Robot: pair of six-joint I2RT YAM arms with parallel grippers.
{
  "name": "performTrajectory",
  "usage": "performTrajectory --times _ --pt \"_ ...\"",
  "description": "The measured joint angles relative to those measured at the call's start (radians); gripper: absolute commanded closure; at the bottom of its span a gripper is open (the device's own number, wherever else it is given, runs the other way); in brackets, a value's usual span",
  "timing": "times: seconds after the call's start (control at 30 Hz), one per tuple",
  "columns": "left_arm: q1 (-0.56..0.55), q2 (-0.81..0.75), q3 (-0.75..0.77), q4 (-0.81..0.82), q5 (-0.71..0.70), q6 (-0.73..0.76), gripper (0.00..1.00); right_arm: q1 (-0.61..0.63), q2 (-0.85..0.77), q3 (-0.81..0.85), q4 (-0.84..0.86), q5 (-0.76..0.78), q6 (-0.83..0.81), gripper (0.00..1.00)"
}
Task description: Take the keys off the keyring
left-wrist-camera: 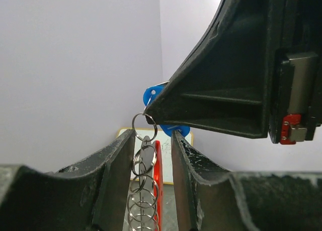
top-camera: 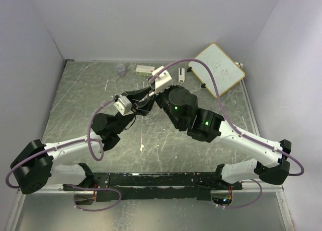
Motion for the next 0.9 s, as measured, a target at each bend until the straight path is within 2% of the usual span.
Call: performTrajectory --times 0.37,0.6,0.7,0.9 --pt "-0.013 0.036 0.014 0.018 -0.068 0.062 0.56 0.0 0.0 0.0 0.0 -0.013 0.007 1.0" --pt "-0.014 0.036 0.014 0.045 -0.106 0.08 0.6 0.0 0.0 0.0 0.001 -0.017 0.008 1.0" --pt "-0.017 0.036 0.014 0.045 -0.109 0.085 0.65 0.0 0.0 0.0 0.001 -0.017 0.008 1.0" --pt "-0.018 0.038 0.014 0.048 -0.106 0.087 0.87 0.0 0.0 0.0 0.0 -0.02 0.01 1.0"
